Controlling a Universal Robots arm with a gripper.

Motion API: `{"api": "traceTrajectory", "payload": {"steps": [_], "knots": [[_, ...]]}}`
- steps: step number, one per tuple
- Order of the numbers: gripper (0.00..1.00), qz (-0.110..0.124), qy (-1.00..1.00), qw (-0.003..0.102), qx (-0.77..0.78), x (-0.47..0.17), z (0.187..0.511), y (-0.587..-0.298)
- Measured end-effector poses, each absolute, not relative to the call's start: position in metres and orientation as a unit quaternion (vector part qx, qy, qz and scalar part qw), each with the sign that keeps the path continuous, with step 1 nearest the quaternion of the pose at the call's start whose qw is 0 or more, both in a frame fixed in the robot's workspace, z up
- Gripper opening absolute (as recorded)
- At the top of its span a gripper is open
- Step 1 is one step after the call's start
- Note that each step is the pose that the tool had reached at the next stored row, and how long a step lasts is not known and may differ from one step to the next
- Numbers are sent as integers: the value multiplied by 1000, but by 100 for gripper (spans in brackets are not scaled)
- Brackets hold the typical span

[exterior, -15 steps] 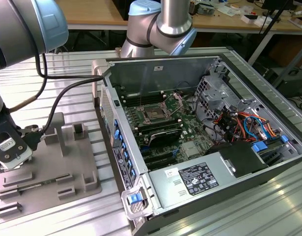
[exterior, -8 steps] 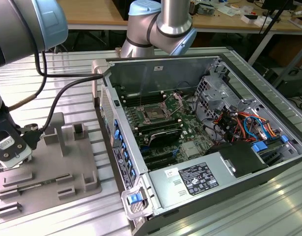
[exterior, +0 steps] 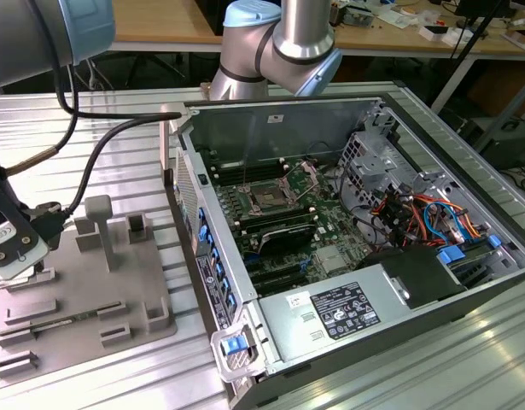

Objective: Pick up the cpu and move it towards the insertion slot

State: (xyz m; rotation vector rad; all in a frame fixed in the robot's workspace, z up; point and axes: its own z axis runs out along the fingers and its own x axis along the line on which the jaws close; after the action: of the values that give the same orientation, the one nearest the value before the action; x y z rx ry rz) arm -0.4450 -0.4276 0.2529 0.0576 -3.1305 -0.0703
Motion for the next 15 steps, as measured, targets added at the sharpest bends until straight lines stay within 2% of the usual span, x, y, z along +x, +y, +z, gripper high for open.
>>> {"api": "traceTrajectory", "payload": {"steps": [15], "knots": [[55, -22, -1000, 5, 18, -445, 259, -428]]}}
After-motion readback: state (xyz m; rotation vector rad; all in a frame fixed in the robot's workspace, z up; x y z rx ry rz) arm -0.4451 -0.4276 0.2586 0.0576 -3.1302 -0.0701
